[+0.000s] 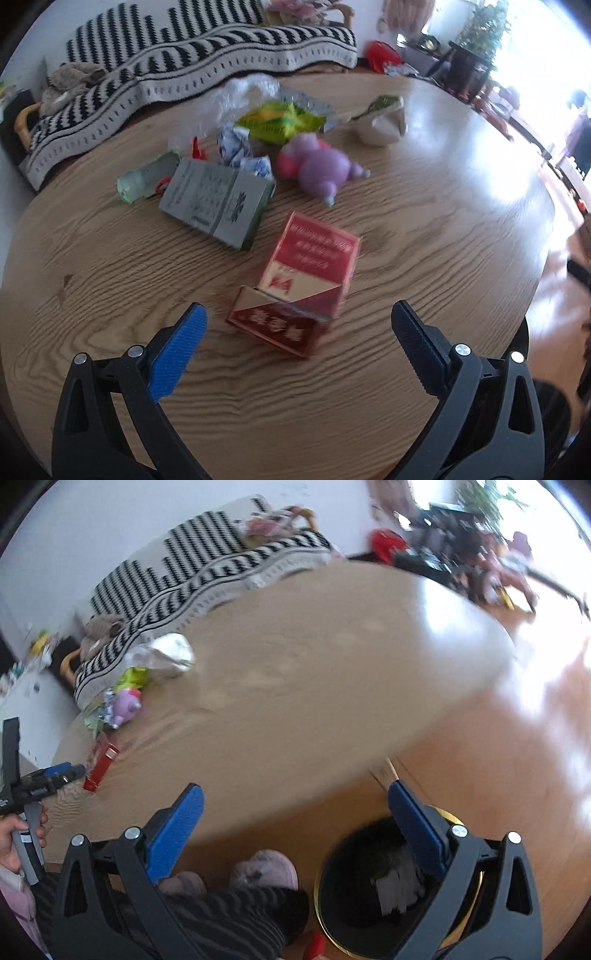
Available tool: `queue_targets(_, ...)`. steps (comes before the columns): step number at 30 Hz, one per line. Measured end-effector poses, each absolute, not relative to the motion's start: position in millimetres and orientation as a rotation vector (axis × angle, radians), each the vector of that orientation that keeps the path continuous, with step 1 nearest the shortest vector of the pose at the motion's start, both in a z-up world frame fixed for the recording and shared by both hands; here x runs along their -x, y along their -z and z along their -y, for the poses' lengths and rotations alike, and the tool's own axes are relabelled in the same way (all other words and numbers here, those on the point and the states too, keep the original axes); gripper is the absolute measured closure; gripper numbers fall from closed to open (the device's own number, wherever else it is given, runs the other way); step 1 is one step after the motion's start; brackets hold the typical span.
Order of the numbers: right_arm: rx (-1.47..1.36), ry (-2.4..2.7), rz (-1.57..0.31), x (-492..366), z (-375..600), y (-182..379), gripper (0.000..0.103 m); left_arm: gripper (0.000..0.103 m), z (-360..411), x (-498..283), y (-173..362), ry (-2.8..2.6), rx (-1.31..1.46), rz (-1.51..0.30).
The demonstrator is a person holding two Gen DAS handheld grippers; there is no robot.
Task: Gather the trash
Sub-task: 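Grasp the red cigarette box with left tool while right grasps the white paper cup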
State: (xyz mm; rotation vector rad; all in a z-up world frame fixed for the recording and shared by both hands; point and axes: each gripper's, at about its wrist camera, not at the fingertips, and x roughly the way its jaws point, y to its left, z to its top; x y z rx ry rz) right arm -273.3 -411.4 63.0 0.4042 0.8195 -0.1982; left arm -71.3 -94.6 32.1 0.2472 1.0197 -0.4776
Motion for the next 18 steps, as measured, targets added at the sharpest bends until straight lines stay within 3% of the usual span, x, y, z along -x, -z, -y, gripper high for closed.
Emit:
queue_targets(9, -0.315, 0.149, -0.742, 142.8, 362.4, -111.7, 0.006, 0.006, 84.7, 42.8, -5.4, 0.548, -0.226, -1.018)
queue_targets(18, -0.337, 0.244, -0.705, 21.4, 328.9, -100.2, 0.006, 0.006, 97.2, 39.2, -3.0, 0.530, -0.317, -0.986)
